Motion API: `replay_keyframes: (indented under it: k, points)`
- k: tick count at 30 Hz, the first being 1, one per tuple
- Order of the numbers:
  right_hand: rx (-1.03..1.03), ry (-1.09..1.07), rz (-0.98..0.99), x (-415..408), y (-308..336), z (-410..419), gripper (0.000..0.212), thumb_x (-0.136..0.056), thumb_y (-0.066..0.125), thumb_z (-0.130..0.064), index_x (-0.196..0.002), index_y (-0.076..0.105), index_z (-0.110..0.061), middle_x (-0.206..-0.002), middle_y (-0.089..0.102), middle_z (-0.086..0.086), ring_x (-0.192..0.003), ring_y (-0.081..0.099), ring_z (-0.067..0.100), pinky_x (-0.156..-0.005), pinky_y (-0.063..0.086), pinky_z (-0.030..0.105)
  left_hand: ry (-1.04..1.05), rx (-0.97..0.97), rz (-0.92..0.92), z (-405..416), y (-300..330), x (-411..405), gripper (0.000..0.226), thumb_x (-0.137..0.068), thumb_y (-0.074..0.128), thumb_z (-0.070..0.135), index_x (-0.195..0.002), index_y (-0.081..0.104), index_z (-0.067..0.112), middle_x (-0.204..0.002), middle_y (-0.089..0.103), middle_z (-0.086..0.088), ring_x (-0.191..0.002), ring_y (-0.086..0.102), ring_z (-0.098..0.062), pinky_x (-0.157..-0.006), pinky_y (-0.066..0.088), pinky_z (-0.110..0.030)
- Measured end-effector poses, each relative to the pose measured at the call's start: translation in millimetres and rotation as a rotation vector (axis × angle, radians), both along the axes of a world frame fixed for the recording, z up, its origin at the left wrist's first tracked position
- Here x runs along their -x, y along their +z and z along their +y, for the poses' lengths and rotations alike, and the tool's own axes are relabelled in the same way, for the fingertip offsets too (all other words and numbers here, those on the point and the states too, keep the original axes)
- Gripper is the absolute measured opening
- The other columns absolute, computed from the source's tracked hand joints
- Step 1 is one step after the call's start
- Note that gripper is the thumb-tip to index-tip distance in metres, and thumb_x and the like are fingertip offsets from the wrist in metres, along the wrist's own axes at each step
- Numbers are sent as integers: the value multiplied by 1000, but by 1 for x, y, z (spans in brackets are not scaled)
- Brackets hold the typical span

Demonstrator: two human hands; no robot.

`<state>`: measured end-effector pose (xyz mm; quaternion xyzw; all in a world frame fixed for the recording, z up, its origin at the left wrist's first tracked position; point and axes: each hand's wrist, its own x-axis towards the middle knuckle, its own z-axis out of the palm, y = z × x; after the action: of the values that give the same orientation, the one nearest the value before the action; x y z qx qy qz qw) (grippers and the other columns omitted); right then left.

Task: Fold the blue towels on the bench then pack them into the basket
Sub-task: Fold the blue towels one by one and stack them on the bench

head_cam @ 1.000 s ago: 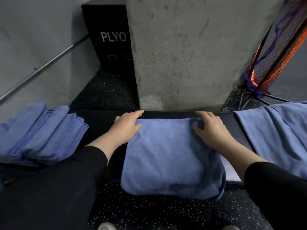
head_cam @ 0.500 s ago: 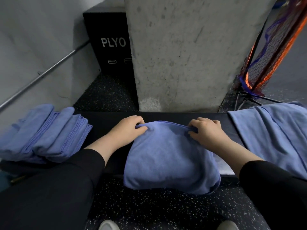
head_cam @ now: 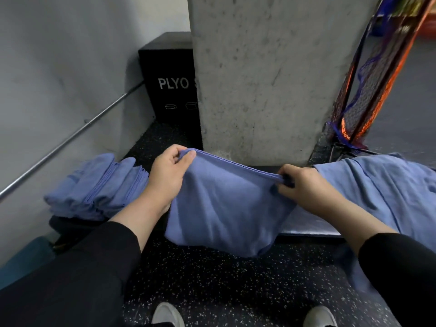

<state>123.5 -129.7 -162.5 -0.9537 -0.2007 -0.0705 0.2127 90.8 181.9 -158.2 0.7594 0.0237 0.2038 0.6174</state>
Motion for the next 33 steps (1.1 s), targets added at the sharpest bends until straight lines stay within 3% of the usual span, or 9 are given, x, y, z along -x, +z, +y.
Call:
replay_keyframes:
  k: [3,6,12,15,18,22,25,28,33]
  points:
    - [20,-71,111,13,8,-3,15,-85,72,-24,-98,67,-19,-80,60,-4,-79,56,20,-69,36,29,80,-14,-43,-2,11,11,17,-99,63,27,-82,62,29,-69,52,14,-69,43,-4,-66,37,-24]
    - [-40,-113,130,24,15,-8,12,-86,70,-20,-97,70,-18,-82,62,-3,-84,61,23,-69,37,28,98,14,-39,1,17,18,13,-93,63,38,-80,62,40,-76,57,7,-75,48,-9,-72,39,-30]
    - [-238,-212,-13,34,31,-16,5,-87,63,-13,-90,65,-16,-76,64,1,-76,58,21,-65,34,29,84,-6,-9,13,19,28,27,-91,63,45,-87,58,19,-81,55,-3,-78,47,-15,-76,38,-37]
    - [-640,-283,-17,34,38,-17,9,-91,64,-12,-86,68,-18,-72,66,-5,-70,58,7,-65,42,21,44,7,4,15,26,32,36,-87,61,53,-83,54,18,-78,47,-5,-76,40,-18,-72,34,-39]
    - [-1132,-243,206,36,47,-15,13,-98,61,-14,-89,70,-17,-77,66,-2,-78,59,12,-77,52,37,-99,-48,82,14,28,37,30,-83,63,55,-73,54,27,-75,46,-5,-74,39,-18,-70,31,-40]
    - [-1005,-249,203,32,40,-23,12,-100,59,-25,-94,69,-25,-83,68,-5,-81,59,13,-75,52,42,-134,-19,130,15,25,40,33,-78,72,54,-71,55,26,-75,51,-6,-75,44,-19,-72,36,-40]
    - [-867,-281,145,31,34,-27,11,-99,60,-28,-94,69,-29,-85,70,-11,-82,60,9,-77,51,39,-100,56,145,17,26,42,25,-82,77,36,-69,58,27,-75,58,-5,-77,51,-19,-74,40,-38]
    - [-876,-275,180,32,30,-25,10,-100,60,-26,-96,68,-27,-84,72,-10,-80,62,8,-76,50,36,-173,148,207,16,26,43,6,-95,69,14,-90,70,18,-92,72,-10,-91,64,-21,-84,48,-38]
    - [-898,-277,234,28,23,-24,10,-100,60,-24,-99,70,-23,-85,73,-8,-80,63,7,-74,49,31,-282,98,369,17,18,41,15,-100,62,19,-91,73,15,-91,65,-11,-91,57,-23,-77,47,-35]
